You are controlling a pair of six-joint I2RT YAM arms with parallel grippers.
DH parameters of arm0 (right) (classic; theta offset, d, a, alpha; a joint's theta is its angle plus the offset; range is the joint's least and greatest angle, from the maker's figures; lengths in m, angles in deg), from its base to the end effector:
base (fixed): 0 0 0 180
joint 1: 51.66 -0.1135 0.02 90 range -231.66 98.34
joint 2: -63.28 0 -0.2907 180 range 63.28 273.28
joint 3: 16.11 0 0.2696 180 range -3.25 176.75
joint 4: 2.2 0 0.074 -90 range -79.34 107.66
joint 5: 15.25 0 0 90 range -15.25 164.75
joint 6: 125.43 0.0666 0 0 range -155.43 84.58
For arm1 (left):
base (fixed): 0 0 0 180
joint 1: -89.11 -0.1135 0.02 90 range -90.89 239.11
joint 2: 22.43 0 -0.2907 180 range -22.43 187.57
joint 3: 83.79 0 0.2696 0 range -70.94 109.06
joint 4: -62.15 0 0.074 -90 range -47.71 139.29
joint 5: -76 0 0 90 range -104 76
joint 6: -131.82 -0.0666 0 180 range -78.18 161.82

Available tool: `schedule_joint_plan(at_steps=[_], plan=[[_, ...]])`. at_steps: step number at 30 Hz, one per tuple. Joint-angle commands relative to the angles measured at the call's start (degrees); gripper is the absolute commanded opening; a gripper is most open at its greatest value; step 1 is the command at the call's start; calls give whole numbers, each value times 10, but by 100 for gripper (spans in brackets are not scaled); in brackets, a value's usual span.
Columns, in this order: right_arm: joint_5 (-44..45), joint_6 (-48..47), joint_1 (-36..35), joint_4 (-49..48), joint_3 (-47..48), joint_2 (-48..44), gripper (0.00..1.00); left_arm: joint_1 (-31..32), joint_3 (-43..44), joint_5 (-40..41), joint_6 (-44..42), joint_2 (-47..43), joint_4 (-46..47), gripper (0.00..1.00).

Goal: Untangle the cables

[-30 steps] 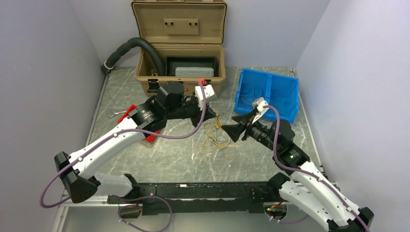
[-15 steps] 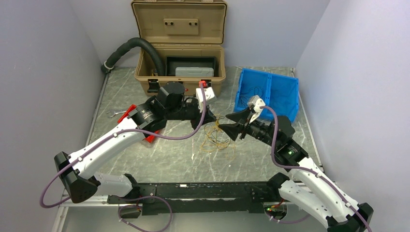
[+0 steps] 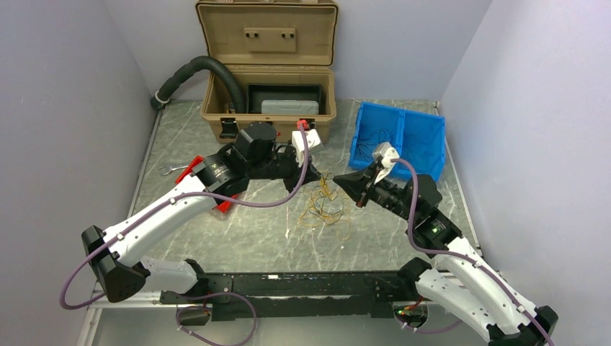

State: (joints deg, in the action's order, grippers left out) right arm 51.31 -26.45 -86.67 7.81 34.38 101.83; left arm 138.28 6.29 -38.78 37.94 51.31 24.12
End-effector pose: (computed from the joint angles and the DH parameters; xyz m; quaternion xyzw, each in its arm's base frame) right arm 0.1416 0.1315 0.3550 -0.2956 0.6302 0.3946 0.5998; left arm 0.1896 -0.2621 0.4187 0.4687 0.6694 -0.3750 0.4377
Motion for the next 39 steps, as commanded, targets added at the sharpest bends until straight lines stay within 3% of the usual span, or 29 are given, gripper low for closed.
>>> schedule_joint_plan(at_steps=[1,7,14,17,20,22,25,28,34,39], plan=[[148,35,0,43,26,-8,0,2,21,77,20,-9,7,0],[334,83,0,131,25,-32,0,-41,24,123,84,-3,-25,0],[545,147,0,232,45,-64,0,-106,-37,156,137,-41,0,0],[596,161,0,261,56,-69,0,-123,-60,117,128,-56,15,0],[467,105,1,193,34,-93,2,-124,-72,22,107,-64,43,0],[387,84,1,146,17,-103,21,-123,-73,-30,102,-62,53,0],[273,54,1,100,14,-95,57,-110,-56,-64,82,-51,38,0],[142,20,1,84,37,-58,73,-81,-30,-58,52,-37,6,0],[-10,-32,0,51,46,-22,76,-58,-11,-73,21,-28,-1,0],[-53,-53,1,14,30,-27,74,-52,-3,-109,8,-29,-4,0]])
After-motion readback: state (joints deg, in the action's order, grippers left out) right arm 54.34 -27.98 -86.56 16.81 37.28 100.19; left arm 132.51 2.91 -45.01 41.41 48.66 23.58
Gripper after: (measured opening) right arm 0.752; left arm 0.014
